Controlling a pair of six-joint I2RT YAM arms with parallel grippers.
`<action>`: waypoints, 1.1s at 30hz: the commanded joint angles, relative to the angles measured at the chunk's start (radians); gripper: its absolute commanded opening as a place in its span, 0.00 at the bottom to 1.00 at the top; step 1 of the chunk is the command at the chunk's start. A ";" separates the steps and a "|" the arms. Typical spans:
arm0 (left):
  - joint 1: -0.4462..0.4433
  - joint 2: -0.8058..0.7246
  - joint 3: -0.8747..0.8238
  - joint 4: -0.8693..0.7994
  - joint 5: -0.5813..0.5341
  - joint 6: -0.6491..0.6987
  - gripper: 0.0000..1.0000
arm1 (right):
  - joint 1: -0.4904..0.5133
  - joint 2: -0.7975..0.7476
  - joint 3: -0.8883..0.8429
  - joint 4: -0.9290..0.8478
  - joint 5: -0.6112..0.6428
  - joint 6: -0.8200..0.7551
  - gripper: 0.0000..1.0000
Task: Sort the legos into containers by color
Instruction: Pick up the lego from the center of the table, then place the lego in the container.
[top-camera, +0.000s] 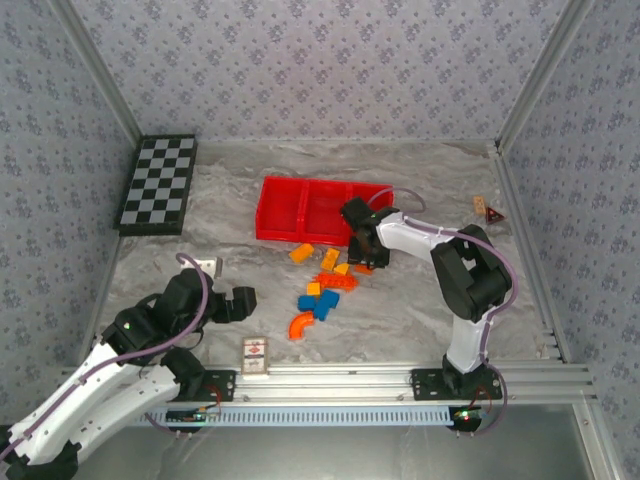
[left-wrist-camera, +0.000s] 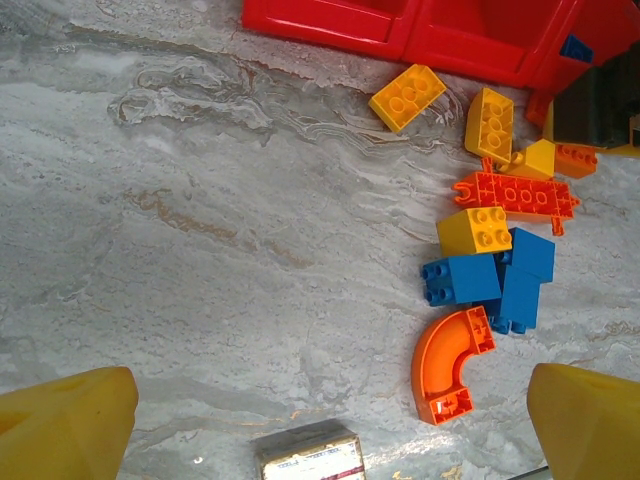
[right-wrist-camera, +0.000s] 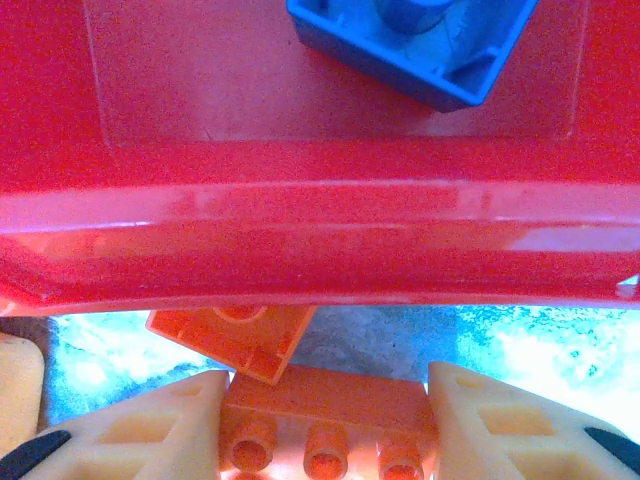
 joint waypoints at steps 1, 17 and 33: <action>-0.007 0.006 0.019 0.009 -0.019 -0.010 1.00 | 0.013 -0.059 0.016 -0.077 0.033 -0.027 0.40; -0.008 0.021 0.022 0.009 -0.021 -0.004 1.00 | 0.042 -0.072 0.425 -0.154 0.008 -0.223 0.36; -0.009 0.021 0.022 0.010 -0.018 -0.003 1.00 | 0.038 0.317 0.749 -0.205 -0.082 -0.267 0.35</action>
